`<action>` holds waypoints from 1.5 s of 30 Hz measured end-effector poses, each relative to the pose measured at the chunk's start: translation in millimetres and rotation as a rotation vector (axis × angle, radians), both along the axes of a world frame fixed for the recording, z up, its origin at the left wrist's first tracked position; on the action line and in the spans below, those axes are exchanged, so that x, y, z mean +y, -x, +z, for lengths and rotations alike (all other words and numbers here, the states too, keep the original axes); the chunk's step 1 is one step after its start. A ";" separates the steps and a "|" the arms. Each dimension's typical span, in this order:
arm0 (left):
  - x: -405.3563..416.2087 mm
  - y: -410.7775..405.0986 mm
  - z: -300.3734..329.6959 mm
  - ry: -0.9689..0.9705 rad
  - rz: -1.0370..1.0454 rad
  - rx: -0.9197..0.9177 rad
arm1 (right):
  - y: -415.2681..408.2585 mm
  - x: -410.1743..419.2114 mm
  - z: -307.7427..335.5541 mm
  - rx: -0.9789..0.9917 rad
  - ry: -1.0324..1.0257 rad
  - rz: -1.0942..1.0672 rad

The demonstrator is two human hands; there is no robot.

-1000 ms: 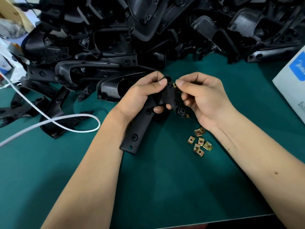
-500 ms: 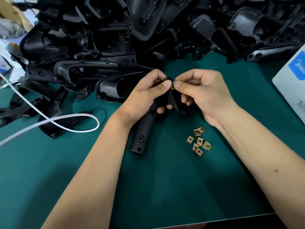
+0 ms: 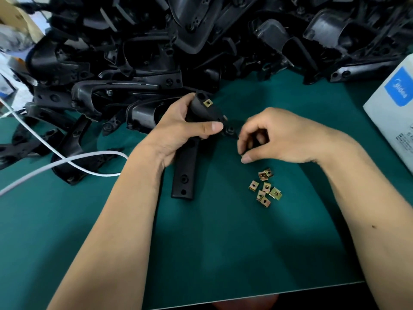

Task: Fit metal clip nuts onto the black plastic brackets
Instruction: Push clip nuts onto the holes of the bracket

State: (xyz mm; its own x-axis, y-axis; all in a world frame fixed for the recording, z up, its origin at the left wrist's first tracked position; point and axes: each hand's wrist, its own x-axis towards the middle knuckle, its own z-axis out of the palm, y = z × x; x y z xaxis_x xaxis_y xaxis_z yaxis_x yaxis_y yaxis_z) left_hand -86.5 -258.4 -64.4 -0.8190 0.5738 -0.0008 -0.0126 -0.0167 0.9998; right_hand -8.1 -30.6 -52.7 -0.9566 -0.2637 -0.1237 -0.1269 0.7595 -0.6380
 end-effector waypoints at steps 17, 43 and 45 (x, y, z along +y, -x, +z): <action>1.9 0.4 2.9 -0.028 -0.016 0.006 | 3.7 -38.4 -10.7 -0.001 0.995 -0.581; 14.1 -2.7 -7.5 -0.050 0.037 0.080 | -3.0 -52.0 -6.8 0.000 1.129 -0.758; 14.4 -2.0 -8.9 -0.063 0.059 0.083 | -3.5 -53.6 -7.8 -0.020 1.167 -0.729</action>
